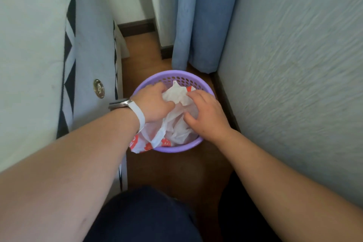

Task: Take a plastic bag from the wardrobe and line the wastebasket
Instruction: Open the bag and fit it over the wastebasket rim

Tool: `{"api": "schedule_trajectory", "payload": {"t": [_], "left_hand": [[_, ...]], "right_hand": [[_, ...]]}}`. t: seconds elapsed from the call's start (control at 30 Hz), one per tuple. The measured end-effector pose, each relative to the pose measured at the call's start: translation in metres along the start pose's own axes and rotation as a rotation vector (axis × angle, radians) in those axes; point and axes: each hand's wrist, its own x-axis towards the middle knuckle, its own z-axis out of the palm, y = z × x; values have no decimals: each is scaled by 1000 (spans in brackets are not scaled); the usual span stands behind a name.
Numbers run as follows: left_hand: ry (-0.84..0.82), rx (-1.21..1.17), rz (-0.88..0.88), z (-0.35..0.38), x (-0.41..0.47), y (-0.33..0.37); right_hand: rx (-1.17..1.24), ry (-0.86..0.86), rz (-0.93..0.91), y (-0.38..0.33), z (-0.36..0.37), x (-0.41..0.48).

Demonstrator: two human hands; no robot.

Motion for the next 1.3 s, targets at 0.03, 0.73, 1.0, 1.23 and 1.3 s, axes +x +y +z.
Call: {"api": "schedule_trajectory", "payload": {"t": [0.03, 0.73, 1.0, 1.23, 1.3], "left_hand": [[-43, 7, -16, 2, -2, -2], [6, -464, -55, 38, 10, 3], [-69, -415, 20, 13, 8, 16], [266, -53, 152, 7, 5, 0], [363, -97, 112, 12, 8, -6]], "right_hand": [[9, -21, 2, -1, 1, -1], [90, -52, 98, 1, 7, -3], [420, -99, 422, -17, 0, -9], [150, 82, 373, 5, -14, 1], [80, 157, 455, 20, -23, 2]]}}
